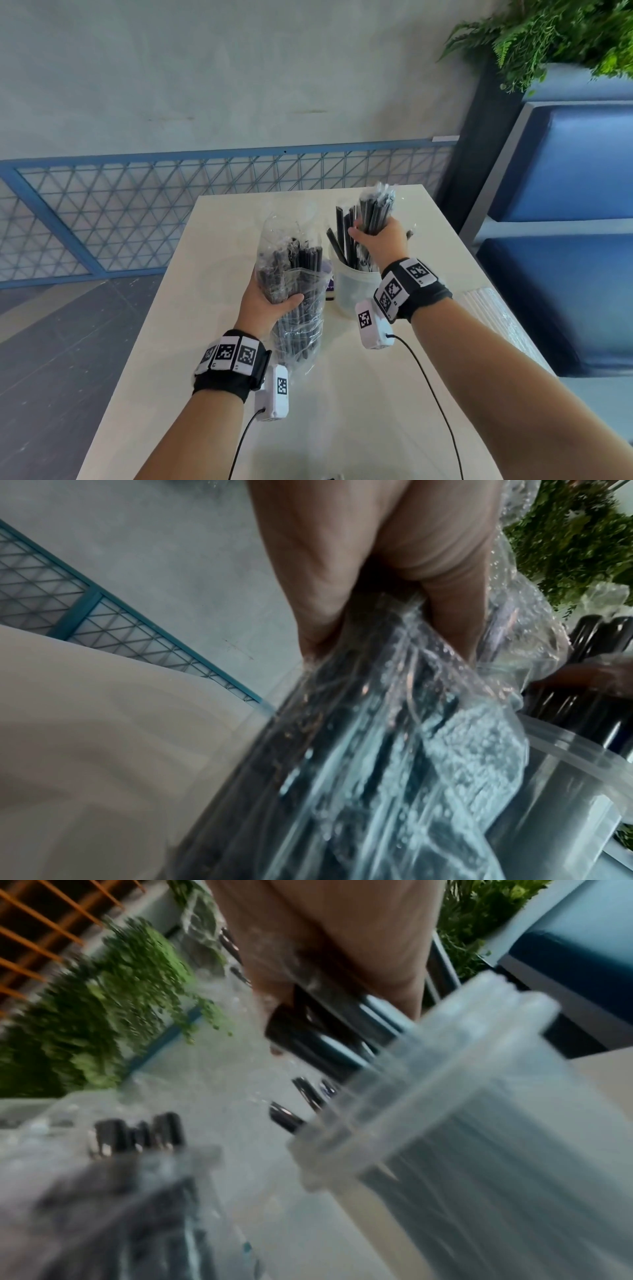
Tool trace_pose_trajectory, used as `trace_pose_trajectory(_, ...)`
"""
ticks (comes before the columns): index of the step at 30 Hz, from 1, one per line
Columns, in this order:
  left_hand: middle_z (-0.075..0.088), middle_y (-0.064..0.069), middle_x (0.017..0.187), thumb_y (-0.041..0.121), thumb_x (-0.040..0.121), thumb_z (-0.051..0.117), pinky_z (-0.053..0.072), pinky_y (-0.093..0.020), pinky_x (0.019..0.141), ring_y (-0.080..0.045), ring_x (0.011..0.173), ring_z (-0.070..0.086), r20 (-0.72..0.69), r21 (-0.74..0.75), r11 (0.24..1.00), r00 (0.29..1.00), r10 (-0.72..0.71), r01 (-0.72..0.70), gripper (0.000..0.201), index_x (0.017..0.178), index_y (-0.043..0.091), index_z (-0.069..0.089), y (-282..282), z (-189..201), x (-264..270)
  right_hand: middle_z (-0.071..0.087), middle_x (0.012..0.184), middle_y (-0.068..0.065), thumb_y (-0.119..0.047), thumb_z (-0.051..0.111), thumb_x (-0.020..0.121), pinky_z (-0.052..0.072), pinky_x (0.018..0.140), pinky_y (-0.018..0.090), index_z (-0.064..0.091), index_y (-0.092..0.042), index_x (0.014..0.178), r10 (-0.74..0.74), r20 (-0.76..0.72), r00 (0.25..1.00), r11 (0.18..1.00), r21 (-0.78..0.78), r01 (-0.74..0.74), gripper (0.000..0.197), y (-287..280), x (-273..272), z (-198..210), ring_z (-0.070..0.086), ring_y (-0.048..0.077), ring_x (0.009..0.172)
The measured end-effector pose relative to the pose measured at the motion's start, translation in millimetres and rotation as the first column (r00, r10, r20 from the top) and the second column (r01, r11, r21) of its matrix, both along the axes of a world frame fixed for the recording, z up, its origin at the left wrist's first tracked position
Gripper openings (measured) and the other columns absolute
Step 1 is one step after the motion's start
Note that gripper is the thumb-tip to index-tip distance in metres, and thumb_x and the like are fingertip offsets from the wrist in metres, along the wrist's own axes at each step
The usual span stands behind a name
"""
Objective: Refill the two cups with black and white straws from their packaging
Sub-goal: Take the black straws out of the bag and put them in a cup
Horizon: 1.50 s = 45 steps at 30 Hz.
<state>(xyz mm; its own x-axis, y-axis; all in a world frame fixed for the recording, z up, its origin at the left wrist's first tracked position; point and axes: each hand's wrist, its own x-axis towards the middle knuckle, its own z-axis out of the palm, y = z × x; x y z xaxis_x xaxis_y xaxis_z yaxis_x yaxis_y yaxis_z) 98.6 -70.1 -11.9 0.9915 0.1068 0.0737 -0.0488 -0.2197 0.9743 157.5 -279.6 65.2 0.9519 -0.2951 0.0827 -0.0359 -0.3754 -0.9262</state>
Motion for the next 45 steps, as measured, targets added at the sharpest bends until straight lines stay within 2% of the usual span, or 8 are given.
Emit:
trace_pose_trajectory(6,0.063,-0.004,0.116,0.011,0.063,0.084,0.045,-0.036,0.099,-0.017,0.110,0.059,0.024,0.008,1.000,1.000,-0.010,0.010,0.070,0.123,0.012,0.049,1,1,2,0.059,0.105,-0.003,0.001,0.058,0.080,0.044,0.071,0.003,0.047,-0.025,0.119,0.061,0.513,0.856,0.986,-0.163,0.028,0.048,2,-8,43,0.057,0.006,0.082)
trace_pose_trajectory(13,0.066,-0.003,0.115,0.015,0.062,0.085,0.047,-0.039,0.100,-0.015,0.109,0.061,-0.018,0.007,1.000,0.999,-0.029,0.029,0.069,0.122,0.013,0.052,2,-6,5,0.059,0.120,0.014,-0.002,0.036,0.093,0.041,0.082,0.025,0.062,-0.005,0.109,0.229,0.024,0.973,0.824,-0.538,-0.180,0.031,-6,5,0,0.057,0.028,0.103)
trace_pose_trajectory(15,0.065,-0.003,0.115,0.013,0.062,0.085,0.047,-0.037,0.099,-0.014,0.109,0.061,-0.022,-0.005,0.999,0.999,-0.040,0.040,0.069,0.122,0.012,0.052,2,-6,4,0.055,0.120,0.012,-0.007,0.047,0.091,0.042,0.092,0.027,0.059,-0.006,0.113,0.202,0.241,0.949,0.862,-0.504,-0.056,0.025,-4,-2,8,0.055,0.026,0.104)
trace_pose_trajectory(18,0.066,-0.004,0.115,0.014,0.062,0.085,0.047,-0.036,0.097,-0.016,0.108,0.061,-0.008,-0.017,0.998,0.999,-0.053,0.053,0.069,0.122,0.010,0.052,3,-6,2,0.055,0.104,0.004,-0.007,0.054,0.088,0.039,0.080,0.005,0.061,-0.005,0.106,0.167,0.532,0.830,0.935,-0.353,0.038,0.019,12,-27,29,0.053,0.001,0.079)
trace_pose_trajectory(25,0.070,-0.002,0.108,0.004,0.065,0.081,0.052,-0.029,0.087,-0.011,0.101,0.066,-0.022,-0.145,0.983,0.993,-0.114,0.110,0.057,0.116,0.014,0.059,6,0,-8,0.046,0.132,0.012,-0.024,0.052,0.093,0.036,0.095,0.020,0.037,-0.006,0.135,0.358,-0.011,0.934,0.873,-0.352,-0.339,0.048,52,-72,-13,0.050,0.019,0.114)
trace_pose_trajectory(35,0.073,-0.006,0.099,0.005,0.061,0.082,0.054,-0.033,0.084,-0.021,0.097,0.069,-0.004,-0.215,0.965,0.988,-0.155,0.151,0.043,0.099,0.017,0.067,12,-4,-13,0.051,0.130,0.010,-0.011,0.074,0.073,0.033,0.103,0.020,0.048,-0.006,0.130,0.463,0.217,0.859,0.835,-0.433,-0.340,0.063,63,-73,-27,0.047,0.022,0.121)
trace_pose_trajectory(40,0.074,0.003,0.091,0.000,0.067,0.078,0.054,-0.019,0.075,-0.013,0.089,0.070,-0.011,-0.129,0.974,0.982,-0.190,0.187,0.036,0.095,0.019,0.068,14,-4,-14,0.047,0.136,0.005,-0.018,0.075,0.074,0.029,0.095,0.008,0.036,-0.010,0.139,0.499,0.075,0.863,0.819,-0.366,-0.442,0.076,62,-69,-22,0.048,0.016,0.122)
trace_pose_trajectory(45,0.074,0.013,0.075,-0.006,0.066,0.077,0.052,-0.014,0.066,-0.005,0.076,0.070,-0.041,-0.122,0.974,0.979,-0.198,0.191,0.031,0.087,0.016,0.069,13,-4,-13,0.068,0.107,0.004,-0.033,0.078,0.069,0.050,0.085,0.024,0.054,-0.011,0.120,0.454,-0.094,0.886,0.820,-0.344,-0.456,0.061,60,-60,-27,0.063,0.018,0.099)
